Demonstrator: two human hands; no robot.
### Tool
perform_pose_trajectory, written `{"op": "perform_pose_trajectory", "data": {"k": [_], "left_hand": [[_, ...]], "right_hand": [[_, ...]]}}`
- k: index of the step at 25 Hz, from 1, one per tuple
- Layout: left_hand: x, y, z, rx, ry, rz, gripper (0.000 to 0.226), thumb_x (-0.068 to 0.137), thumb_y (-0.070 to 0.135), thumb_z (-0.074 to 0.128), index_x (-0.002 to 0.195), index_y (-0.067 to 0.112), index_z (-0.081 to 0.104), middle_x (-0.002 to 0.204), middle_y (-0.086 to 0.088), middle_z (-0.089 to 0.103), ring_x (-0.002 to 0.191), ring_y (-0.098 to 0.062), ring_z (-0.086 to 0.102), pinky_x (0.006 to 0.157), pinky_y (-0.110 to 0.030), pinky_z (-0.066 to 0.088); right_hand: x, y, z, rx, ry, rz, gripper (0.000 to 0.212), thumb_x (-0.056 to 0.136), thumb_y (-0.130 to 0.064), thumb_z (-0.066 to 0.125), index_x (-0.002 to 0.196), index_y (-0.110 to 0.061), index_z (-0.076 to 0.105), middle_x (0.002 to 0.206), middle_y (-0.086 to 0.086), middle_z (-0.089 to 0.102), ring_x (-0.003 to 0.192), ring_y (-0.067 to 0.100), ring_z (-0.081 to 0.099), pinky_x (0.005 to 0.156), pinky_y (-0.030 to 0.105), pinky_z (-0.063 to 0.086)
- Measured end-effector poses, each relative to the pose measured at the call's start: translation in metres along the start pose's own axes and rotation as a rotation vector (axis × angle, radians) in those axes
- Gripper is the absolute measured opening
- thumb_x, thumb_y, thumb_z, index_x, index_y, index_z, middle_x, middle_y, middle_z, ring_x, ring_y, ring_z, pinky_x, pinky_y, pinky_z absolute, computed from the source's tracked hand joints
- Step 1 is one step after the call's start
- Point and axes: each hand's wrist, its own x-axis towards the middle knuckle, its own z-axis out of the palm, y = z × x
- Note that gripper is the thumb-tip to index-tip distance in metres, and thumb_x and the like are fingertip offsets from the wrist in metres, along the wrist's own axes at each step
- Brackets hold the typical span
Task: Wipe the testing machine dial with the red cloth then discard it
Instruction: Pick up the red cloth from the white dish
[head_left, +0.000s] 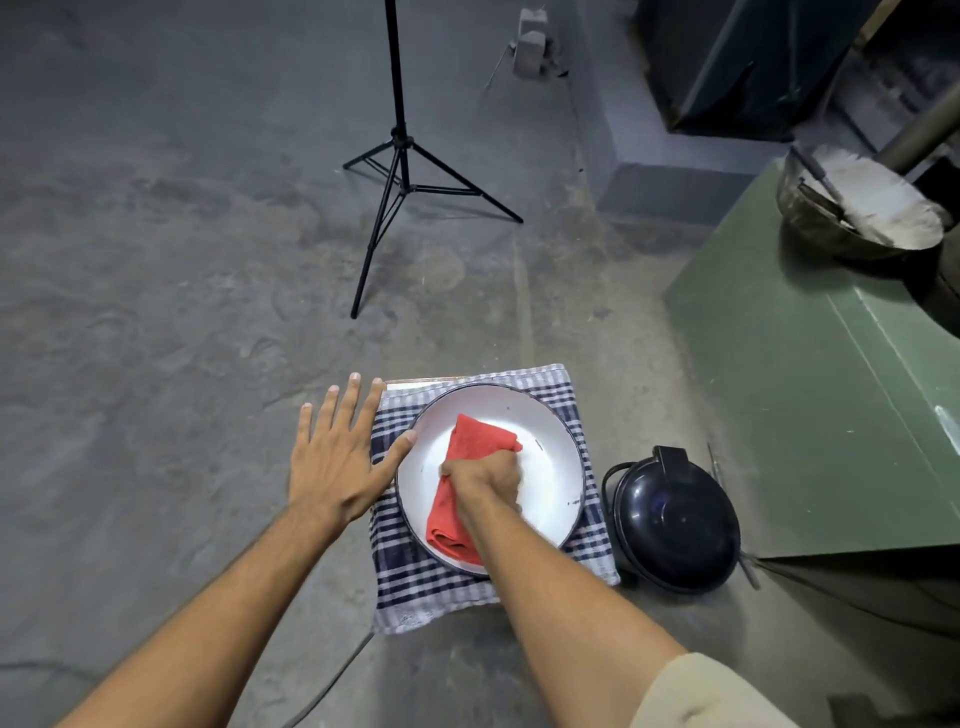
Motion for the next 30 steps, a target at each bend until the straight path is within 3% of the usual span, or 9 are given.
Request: {"op": "perform_pose_trajectory", "data": {"k": [4,7,11,15,18,21,26,28,30], "left_hand": [[0.005,0.002,-0.010,-0.009,0.001,-0.009,0.105,0.085,0.087,0.000,0.172,0.029,0.008,0.181,0.002,-0.001,0.168,-0.022,0.002,0.135,-0.049,-0.002],[0.013,0.017,-0.029,0.000,0.011,0.005,0.106,0.085,0.085,0.000,0.171,0.027,0.021,0.181,0.001,0.003,0.168,-0.022,0.004,0.135,-0.048,-0.001],[0.023,0.048,-0.063,-0.017,0.068,0.034,0.103,0.087,0.082,0.003,0.165,0.025,0.038,0.180,-0.001,0.014,0.167,-0.023,0.010,0.135,-0.048,0.002],[0.029,0.092,-0.098,-0.023,0.108,0.096,0.088,0.094,0.077,0.018,0.152,0.025,0.058,0.176,-0.006,0.028,0.166,-0.025,0.015,0.135,-0.049,0.005],[0.028,0.143,-0.132,-0.036,0.145,0.172,0.083,0.094,0.076,0.022,0.141,0.026,0.069,0.174,-0.007,0.034,0.165,-0.025,0.018,0.135,-0.047,0.005],[0.022,0.202,-0.169,-0.053,0.179,0.262,0.081,0.093,0.076,0.022,0.136,0.029,0.072,0.172,-0.007,0.038,0.165,-0.025,0.018,0.135,-0.046,0.005],[-0.003,0.315,-0.233,-0.086,0.258,0.421,0.083,0.090,0.078,0.020,0.132,0.031,0.074,0.167,-0.009,0.046,0.163,-0.026,0.024,0.133,-0.046,0.008],[-0.018,0.359,-0.252,-0.075,0.283,0.497,0.086,0.088,0.079,0.018,0.129,0.030,0.076,0.163,-0.009,0.052,0.162,-0.027,0.028,0.132,-0.046,0.009],[-0.039,0.405,-0.265,-0.083,0.308,0.571,0.085,0.089,0.078,0.020,0.126,0.028,0.078,0.160,-0.009,0.055,0.160,-0.028,0.031,0.132,-0.047,0.010]], "right_hand": [[0.003,0.004,-0.014,0.344,-0.137,-0.002,0.045,0.061,-0.012,0.095,0.100,-0.007,0.074,0.092,0.007,0.078,0.074,0.024,0.073,0.063,0.026,0.057],[0.000,0.004,-0.038,0.774,-0.444,0.091,0.032,0.075,0.000,0.085,0.104,-0.002,0.075,0.095,0.017,0.079,0.078,0.030,0.075,0.078,0.039,0.064],[-0.004,0.002,-0.090,1.235,-0.702,0.140,0.007,0.088,-0.017,0.075,0.095,-0.015,0.077,0.076,0.001,0.076,0.065,0.018,0.074,0.090,0.036,0.055],[-0.024,-0.002,-0.145,1.444,-0.795,0.027,0.023,0.087,-0.017,0.074,0.108,-0.023,0.079,0.077,-0.004,0.074,0.057,0.009,0.066,0.080,0.032,0.060],[-0.039,-0.004,-0.201,1.575,-0.790,-0.105,0.046,0.088,0.001,0.066,0.130,-0.016,0.070,0.120,0.006,0.080,0.103,0.021,0.078,0.110,0.041,0.054],[-0.057,0.004,-0.271,1.579,-0.837,-0.333,0.081,0.073,-0.005,0.087,0.149,-0.006,0.059,0.153,0.021,0.060,0.142,0.040,0.057,0.124,0.058,0.035],[-0.089,0.029,-0.400,1.753,-0.649,-0.608,0.096,0.057,-0.027,0.106,0.144,-0.017,0.068,0.147,0.012,0.068,0.105,0.019,0.078,0.093,0.038,0.061],[-0.096,0.048,-0.447,1.834,-0.643,-0.684,0.086,0.054,-0.017,0.108,0.133,-0.022,0.077,0.133,0.000,0.076,0.070,0.007,0.070,0.070,0.026,0.060],[-0.107,0.073,-0.493,1.859,-0.598,-0.752,0.079,0.052,-0.011,0.107,0.126,-0.022,0.081,0.124,-0.003,0.080,0.061,0.006,0.063,0.064,0.024,0.055]]}}
